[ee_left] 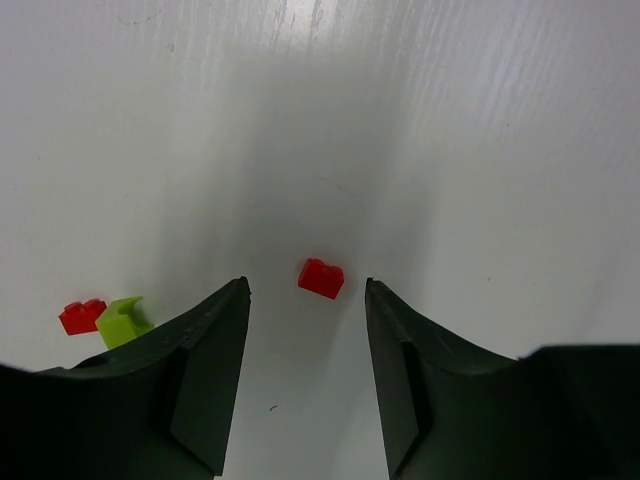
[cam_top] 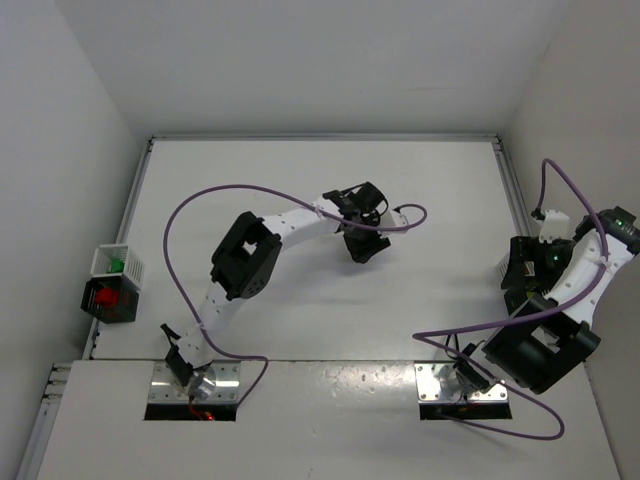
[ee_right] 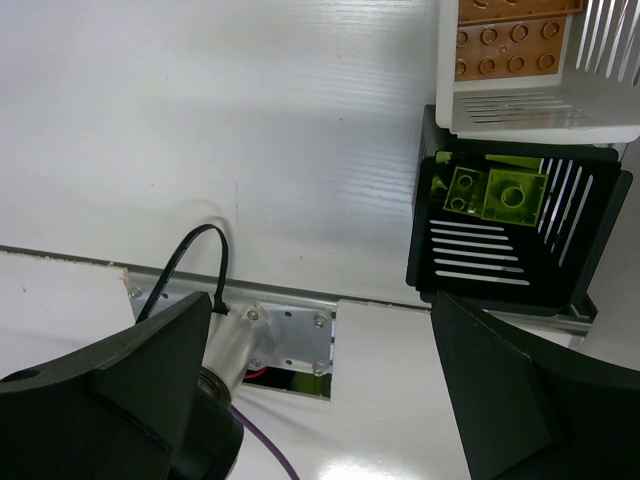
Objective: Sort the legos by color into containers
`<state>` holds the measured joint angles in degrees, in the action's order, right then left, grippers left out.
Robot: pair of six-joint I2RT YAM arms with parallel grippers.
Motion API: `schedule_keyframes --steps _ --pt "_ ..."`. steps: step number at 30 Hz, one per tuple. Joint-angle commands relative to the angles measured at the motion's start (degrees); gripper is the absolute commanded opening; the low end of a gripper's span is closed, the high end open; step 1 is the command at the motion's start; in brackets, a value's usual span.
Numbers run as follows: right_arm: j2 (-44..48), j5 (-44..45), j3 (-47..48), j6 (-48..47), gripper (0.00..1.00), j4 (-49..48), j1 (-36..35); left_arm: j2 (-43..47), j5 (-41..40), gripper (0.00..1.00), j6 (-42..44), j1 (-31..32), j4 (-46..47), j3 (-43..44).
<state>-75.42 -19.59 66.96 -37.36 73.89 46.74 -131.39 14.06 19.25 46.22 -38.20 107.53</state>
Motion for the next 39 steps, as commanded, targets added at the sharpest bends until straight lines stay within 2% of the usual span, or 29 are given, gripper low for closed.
schedule_keyframes --steps 1,16,23,28,32,33,36,39 --pt "0.1 -1.4 -0.1 -1.1 0.91 0.2 -0.2 -0.9 -0.2 0.55 1.5 0.4 -1.2 2.4" --pt "-0.4 -0.9 -0.6 -1.1 0.90 -0.3 -0.2 -3.6 -0.9 0.54 2.6 1.4 -1.2 3.5" --pt "-0.4 -0.4 -1.1 -1.1 0.88 -0.9 -0.2 -4.1 -2.5 0.35 3.2 2.6 -1.2 2.4" --pt "-1.0 -0.4 -1.1 -1.1 0.87 -0.9 -0.2 -4.7 -2.5 0.29 2.6 2.6 -2.8 2.4" --pt "-1.5 -0.4 -1.1 -1.1 0.86 -0.9 -0.2 -4.7 -3.0 0.29 2.6 2.6 -2.8 1.3" --pt "-1.5 -0.4 -1.1 -1.1 0.86 -0.9 -0.2 -4.7 -3.0 0.37 2.6 2.6 -3.4 1.3" --pt "-1.5 -0.4 -1.1 -1.1 0.86 -0.9 -0.2 -5.2 -3.5 0.49 3.7 2.0 -3.9 0.8" --pt "-1.5 -0.4 -0.6 -1.1 0.86 -0.9 -0.2 -5.2 -3.5 0.50 4.4 1.4 -4.5 0.8"
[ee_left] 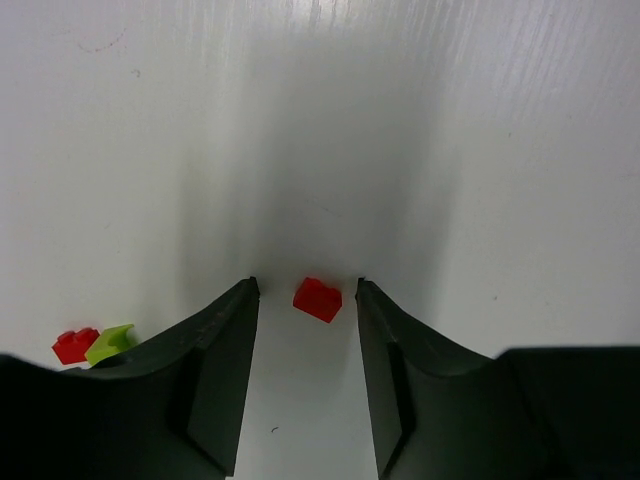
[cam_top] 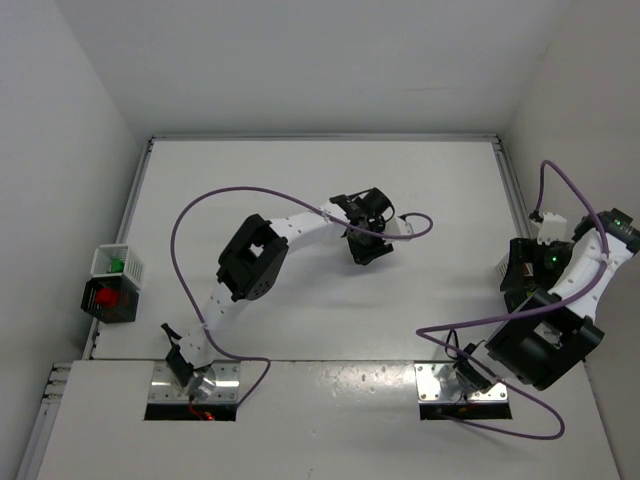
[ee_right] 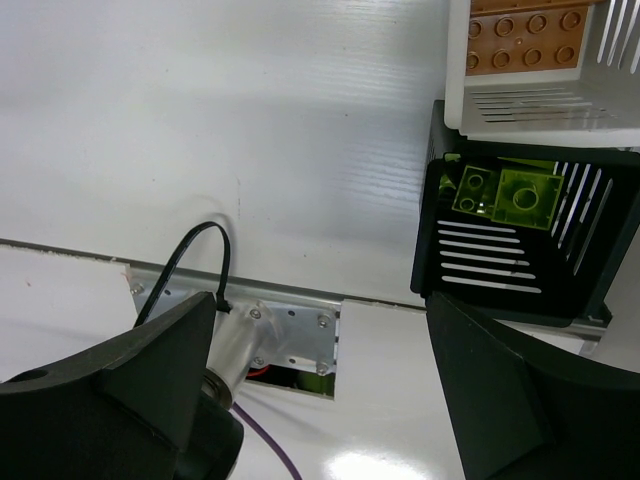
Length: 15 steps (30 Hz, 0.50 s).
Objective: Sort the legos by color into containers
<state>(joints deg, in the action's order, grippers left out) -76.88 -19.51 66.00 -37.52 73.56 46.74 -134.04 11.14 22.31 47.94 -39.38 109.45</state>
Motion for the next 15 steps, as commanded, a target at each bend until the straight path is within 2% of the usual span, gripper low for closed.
schedule_keyframes --steps 1,3,15 --pt "0.0 -0.4 0.4 -1.0 0.86 -0.5 -0.2 -2.5 -0.6 0.50 1.3 -0.3 -3.3 -1.2" --pt "-0.5 -1.0 0.4 -1.0 0.86 -0.5 -0.2 -2.5 -0.6 0.50 1.9 -0.8 -3.9 -1.2" --pt "-1.1 -1.0 0.9 -0.5 0.86 -0.5 -0.2 -3.7 -0.1 0.31 3.0 -0.8 -5.5 -1.2"
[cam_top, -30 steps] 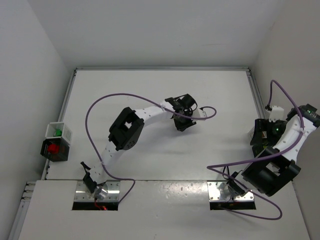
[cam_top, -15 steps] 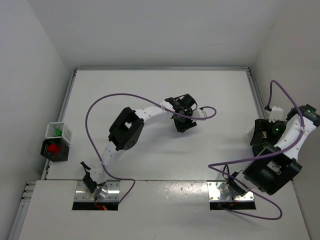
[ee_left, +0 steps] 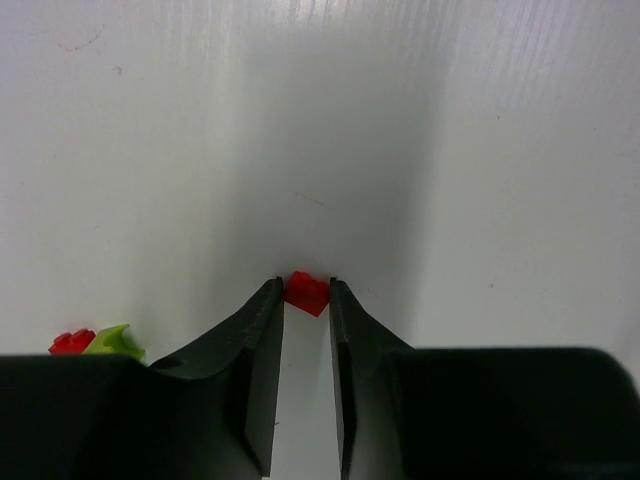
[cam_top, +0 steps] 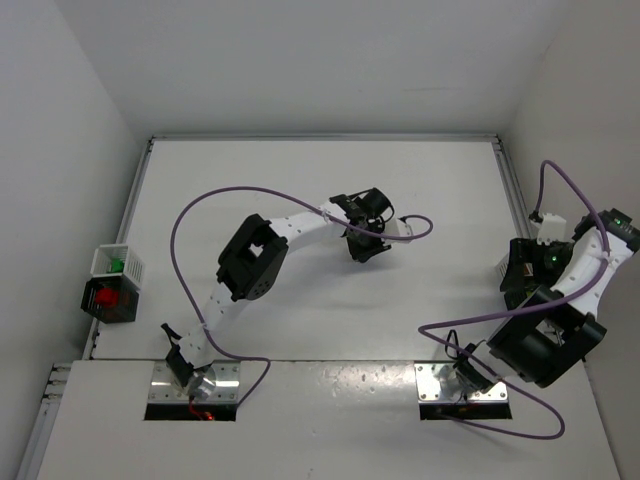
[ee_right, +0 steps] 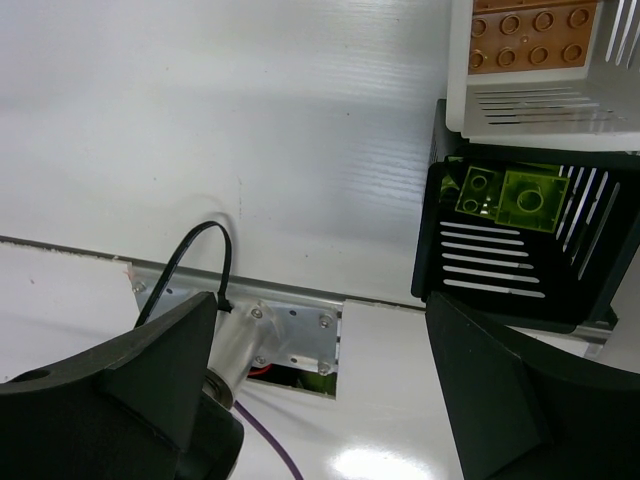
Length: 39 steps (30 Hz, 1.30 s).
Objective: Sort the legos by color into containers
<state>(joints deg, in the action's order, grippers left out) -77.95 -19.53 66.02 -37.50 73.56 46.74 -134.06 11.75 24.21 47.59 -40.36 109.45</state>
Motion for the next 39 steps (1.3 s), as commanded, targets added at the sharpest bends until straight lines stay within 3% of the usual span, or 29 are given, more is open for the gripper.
schedule_keyframes --steps 1,3,5,8,14,23,30,39 --pt "0.0 -0.9 0.9 -0.5 0.85 -0.5 -0.2 -3.7 -0.7 0.26 1.1 -0.5 -4.6 -1.2" --pt "0.0 -0.9 0.9 -0.5 0.85 -0.5 -0.2 -4.2 -0.7 0.21 1.1 -0.5 -4.6 -1.2" --pt "0.0 -0.9 0.9 -0.5 0.85 -0.5 -0.2 -4.2 -0.7 0.08 1.1 -1.0 -5.1 -1.7" --pt "0.0 -1.5 0.3 -0.5 0.85 -0.5 -0.2 -4.2 0.0 0.01 1.1 -1.0 -5.1 -1.7" --pt "2.0 -2.7 -0.3 -0.5 0.82 -0.7 -0.7 0.1 1.3 0.00 -2.7 -2.1 -4.4 -3.0" --pt "0.8 -8.8 -0.3 2.8 0.78 -1.3 -6.6 13.7 5.0 0.00 -17.7 -6.8 1.2 -7.9" --pt "-4.8 -11.9 2.0 17.2 0.74 -9.3 -23.3 25.5 -2.9 0.00 -23.5 -12.0 2.5 -12.5" --pt "-15.9 -9.0 11.8 30.7 0.73 -19.7 -46.9 31.9 -13.8 0.00 -30.6 -24.0 -8.6 -11.5"
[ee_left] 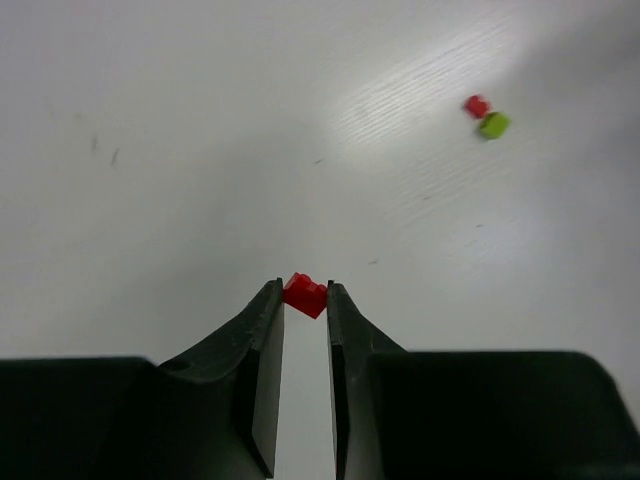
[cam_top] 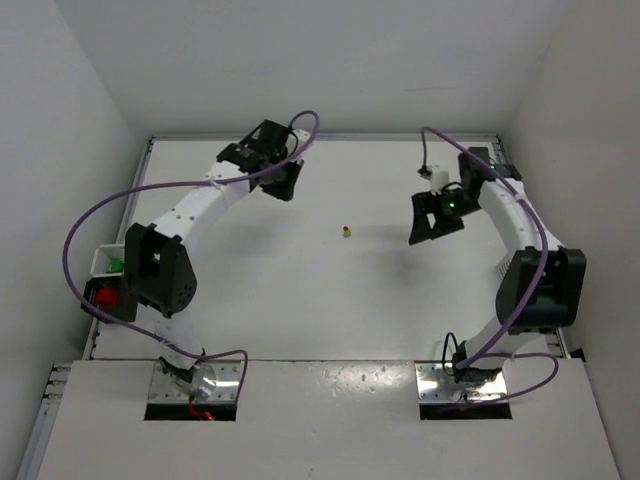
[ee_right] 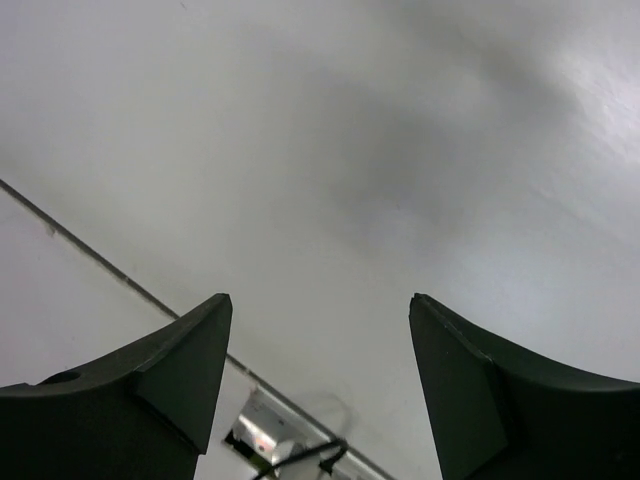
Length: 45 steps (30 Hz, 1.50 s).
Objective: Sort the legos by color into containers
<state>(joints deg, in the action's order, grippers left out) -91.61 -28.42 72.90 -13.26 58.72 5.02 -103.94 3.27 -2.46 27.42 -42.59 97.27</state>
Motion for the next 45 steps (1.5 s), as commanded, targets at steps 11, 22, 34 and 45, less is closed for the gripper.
schedule_keyframes --steps 11,22,34,45 --pt "-9.1 4.5 11.9 8.9 0.72 -6.6 -18.5 7.2 -16.1 0.00 -9.0 -20.8 -19.2 2.0" --pt "-9.7 6.3 11.9 8.9 0.72 -7.1 -25.9 14.9 -12.1 0.00 1.6 -42.4 -25.3 -2.8" --pt "-19.7 13.6 20.2 13.1 0.72 -11.4 -31.4 25.0 -10.2 0.00 11.1 -59.6 -24.2 -13.6" --pt "-19.1 13.0 17.7 13.1 0.72 -12.0 -31.9 23.2 -7.0 0.00 14.9 -70.3 -21.9 -20.7"
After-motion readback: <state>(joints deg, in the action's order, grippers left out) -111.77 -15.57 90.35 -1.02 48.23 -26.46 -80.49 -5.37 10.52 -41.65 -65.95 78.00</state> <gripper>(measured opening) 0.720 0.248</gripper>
